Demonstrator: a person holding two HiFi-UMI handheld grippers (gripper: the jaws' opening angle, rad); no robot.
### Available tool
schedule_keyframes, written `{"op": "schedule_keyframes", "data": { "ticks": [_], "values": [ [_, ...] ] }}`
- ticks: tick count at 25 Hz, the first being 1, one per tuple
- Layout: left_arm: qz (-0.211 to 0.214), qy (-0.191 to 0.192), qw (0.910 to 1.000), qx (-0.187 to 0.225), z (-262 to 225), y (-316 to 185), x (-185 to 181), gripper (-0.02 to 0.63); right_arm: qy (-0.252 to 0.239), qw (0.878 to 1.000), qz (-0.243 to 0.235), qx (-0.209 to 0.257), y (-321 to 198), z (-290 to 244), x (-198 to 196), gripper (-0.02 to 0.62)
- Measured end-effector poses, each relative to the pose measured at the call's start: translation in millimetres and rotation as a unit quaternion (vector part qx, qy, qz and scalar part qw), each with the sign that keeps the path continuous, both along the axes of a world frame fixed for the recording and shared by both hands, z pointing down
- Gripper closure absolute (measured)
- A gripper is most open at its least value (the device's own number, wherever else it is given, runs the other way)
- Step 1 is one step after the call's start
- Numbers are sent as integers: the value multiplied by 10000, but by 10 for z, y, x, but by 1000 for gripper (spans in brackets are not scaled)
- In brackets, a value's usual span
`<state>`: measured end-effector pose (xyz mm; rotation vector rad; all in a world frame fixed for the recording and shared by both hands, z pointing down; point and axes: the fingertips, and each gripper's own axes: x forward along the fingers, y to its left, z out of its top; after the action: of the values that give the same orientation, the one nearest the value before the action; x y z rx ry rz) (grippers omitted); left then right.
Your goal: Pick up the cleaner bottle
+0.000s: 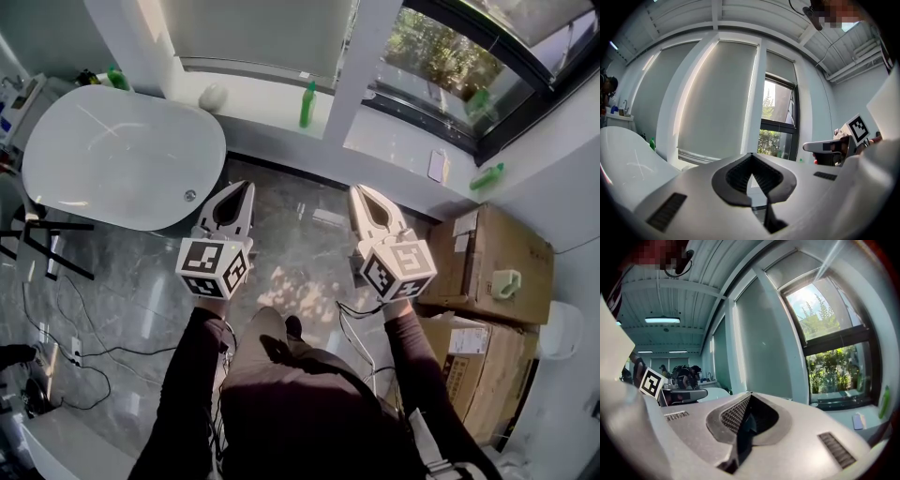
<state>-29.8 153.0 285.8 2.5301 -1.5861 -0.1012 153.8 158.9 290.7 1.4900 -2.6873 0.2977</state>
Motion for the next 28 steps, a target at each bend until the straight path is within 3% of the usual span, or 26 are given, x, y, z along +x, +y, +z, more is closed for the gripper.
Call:
{"op": "schedule_keyframes", "data": {
  "ticks": [10,28],
  "values": [
    [203,-15,9998,-84,80,-597,113,600,4,9998,155,-116,-489,86,61,594],
    [532,-101,9977,-416,394,-2268,-65,600,133,9991,247,-306,-2043,303,-304,594]
  ]
}}
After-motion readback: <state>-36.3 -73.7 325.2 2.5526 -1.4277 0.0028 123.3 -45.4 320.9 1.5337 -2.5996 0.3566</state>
